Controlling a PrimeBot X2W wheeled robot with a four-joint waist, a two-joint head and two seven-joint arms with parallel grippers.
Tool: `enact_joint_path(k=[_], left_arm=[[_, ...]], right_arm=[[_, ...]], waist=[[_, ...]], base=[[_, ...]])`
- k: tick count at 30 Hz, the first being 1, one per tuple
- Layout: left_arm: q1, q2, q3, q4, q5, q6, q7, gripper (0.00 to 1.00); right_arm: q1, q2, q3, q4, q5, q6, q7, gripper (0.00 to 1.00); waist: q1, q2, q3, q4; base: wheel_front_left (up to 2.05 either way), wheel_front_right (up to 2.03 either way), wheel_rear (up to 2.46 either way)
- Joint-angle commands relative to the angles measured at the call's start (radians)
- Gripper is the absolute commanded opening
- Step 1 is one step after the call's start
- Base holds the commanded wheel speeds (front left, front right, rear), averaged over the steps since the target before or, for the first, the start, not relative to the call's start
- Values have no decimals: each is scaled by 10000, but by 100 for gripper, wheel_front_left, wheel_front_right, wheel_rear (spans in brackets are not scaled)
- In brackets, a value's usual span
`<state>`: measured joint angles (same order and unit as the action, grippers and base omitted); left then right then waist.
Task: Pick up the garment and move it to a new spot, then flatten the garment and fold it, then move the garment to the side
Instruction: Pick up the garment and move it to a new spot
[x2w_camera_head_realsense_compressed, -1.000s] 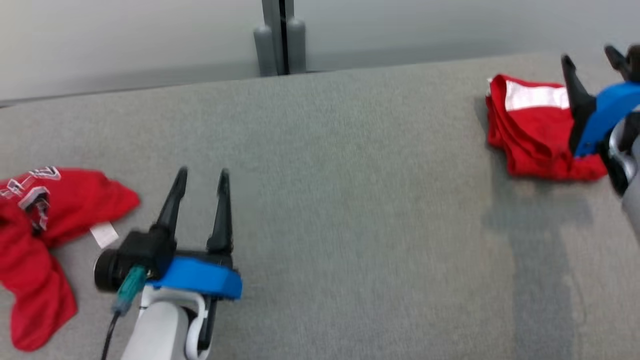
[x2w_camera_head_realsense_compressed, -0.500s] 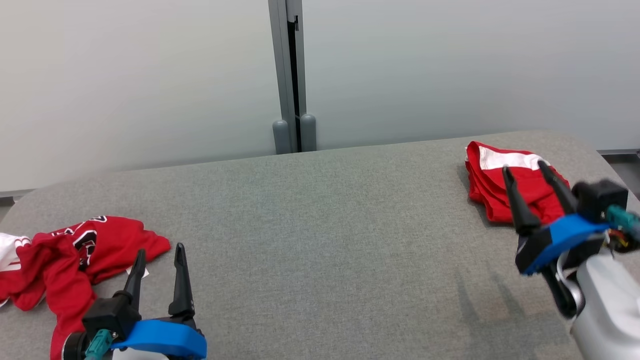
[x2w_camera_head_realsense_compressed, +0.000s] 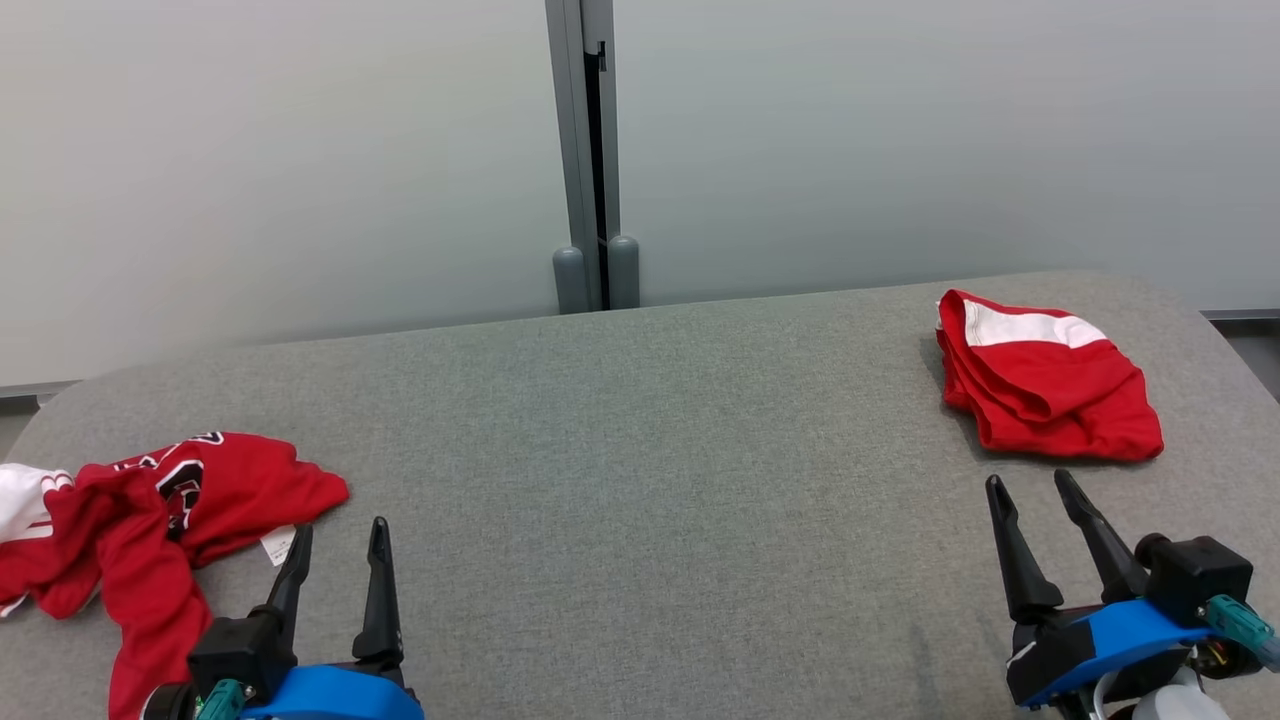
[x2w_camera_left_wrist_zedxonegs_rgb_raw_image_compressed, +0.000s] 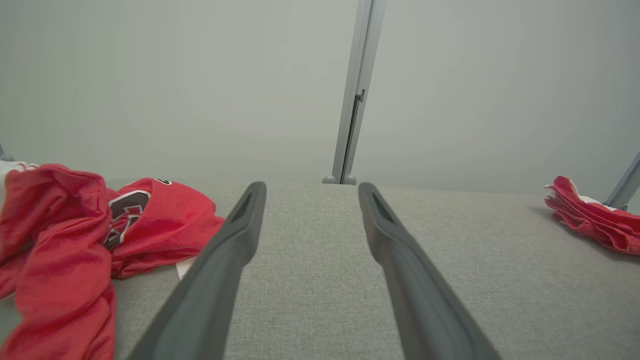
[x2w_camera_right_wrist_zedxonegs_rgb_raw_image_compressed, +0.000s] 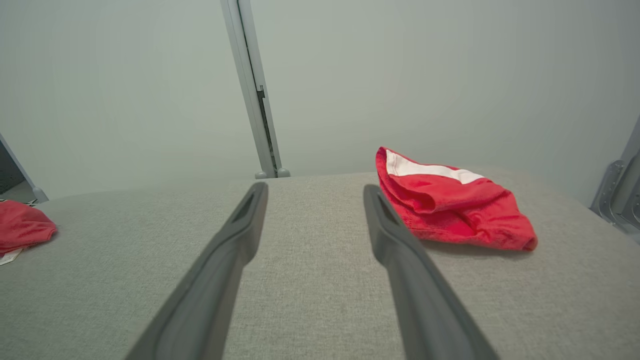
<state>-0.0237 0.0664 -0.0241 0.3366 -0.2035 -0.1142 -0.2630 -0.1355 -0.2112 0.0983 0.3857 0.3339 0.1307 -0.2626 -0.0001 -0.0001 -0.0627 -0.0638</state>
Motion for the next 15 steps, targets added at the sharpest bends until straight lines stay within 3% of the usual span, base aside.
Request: enact_joint_path(k=[1,9,15], left_arm=[[29,-16,38,21,134,-46,-25,100],[-129,-85,116,-33,336,-47,-25,100],[-251,-112,358,-61,493,90,-25,100]], right_arm=[[182,63,-54,-171,-57,1,-28,100],[227,99,-34,-377,-330,1,-28,100],[303,261,105,-517,-345,1,-29,100]], waist=[[1,1,23,-19],[1,1,21,152],[1,1,-5,967]], base=[[0,0,0],[0,0,0],[0,0,0]])
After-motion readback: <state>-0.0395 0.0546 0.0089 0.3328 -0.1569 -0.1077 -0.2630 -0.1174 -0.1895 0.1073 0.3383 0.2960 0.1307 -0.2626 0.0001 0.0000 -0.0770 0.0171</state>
